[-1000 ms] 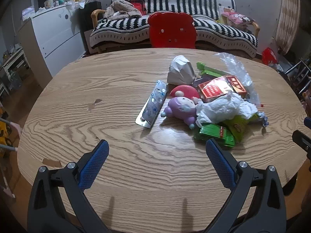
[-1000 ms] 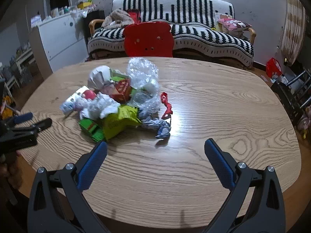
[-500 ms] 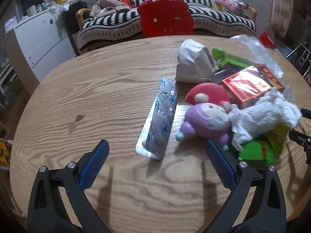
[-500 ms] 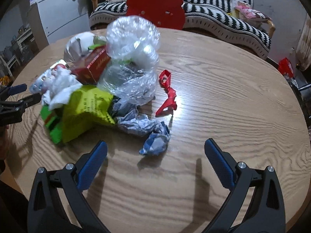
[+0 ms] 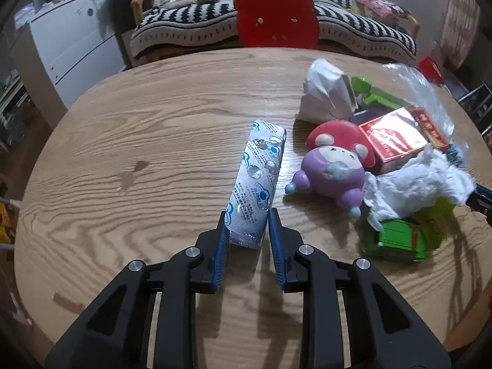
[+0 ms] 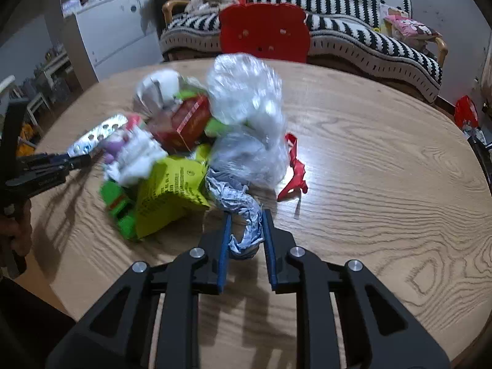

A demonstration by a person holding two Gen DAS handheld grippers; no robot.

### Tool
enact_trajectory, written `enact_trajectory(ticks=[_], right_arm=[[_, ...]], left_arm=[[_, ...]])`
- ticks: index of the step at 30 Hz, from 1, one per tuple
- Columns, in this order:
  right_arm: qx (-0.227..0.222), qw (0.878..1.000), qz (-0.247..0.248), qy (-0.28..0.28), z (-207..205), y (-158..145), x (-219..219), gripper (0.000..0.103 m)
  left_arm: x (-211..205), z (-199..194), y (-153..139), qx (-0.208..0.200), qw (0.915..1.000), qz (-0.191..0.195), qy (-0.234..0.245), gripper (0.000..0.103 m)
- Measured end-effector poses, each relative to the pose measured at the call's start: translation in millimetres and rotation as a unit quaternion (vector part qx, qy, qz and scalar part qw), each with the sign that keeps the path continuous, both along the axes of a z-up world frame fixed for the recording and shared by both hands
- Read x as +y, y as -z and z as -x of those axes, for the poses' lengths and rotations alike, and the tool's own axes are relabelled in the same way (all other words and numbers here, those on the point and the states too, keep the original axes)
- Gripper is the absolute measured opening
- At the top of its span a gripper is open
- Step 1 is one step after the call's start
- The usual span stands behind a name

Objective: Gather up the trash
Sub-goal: 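Grasp the blister pack with the left tool while the right tool grasps crumpled foil, then carry both items to the black bin and open both tools to drop them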

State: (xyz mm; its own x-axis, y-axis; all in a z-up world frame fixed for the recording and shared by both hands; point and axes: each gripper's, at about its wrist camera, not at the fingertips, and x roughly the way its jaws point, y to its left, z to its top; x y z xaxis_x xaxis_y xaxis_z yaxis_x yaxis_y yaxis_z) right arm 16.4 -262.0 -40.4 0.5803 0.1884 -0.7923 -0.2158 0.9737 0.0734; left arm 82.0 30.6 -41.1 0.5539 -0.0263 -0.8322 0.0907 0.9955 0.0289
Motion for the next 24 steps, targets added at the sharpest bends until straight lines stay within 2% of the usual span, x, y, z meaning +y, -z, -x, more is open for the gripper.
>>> enact_trajectory(ticks=[7,11,14,18,20,22,24], right_arm=[[-0.047,0.997,-0.063,0.009,39.6,-42.4,-26.4,0.019],[-0.062,0.993,-0.094,0.023,65.2,-58.5,-56.6,0.019],[-0.047,0.989,-0.134,0.033,81.4,-57.3,-89.0,0.019],[-0.059,0.99,-0.095,0.089,110.9,-63.2,-138.6,0.019],[-0.068,0.988,-0.072,0.114,130.9,-67.2,-160.4,0.019],[-0.074,0.985,-0.049,0.145,158.7,-70.3,-189.3,0.019],[-0.074,0.981,-0.024,0.178,185.3,-67.1,-214.6,0.019]], left_arm=[[1.6,24.6,-34.7,-0.038,0.9989,0.025,-0.007,0.025],[-21.5,36.3,-52.7,-0.06,0.9972,0.043,0.016,0.025],[-53.2,41.5,-64.5,-0.074,0.9945,0.059,0.045,0.025],[-107.0,53.7,-69.6,-0.082,0.9899,0.075,0.088,0.025],[-148.4,66.3,-68.6,-0.078,0.9851,0.084,0.129,0.025],[-186.2,80.0,-63.6,-0.07,0.9791,0.087,0.17,0.025],[-231.8,99.7,-56.1,-0.058,0.9688,0.088,0.224,0.025]])
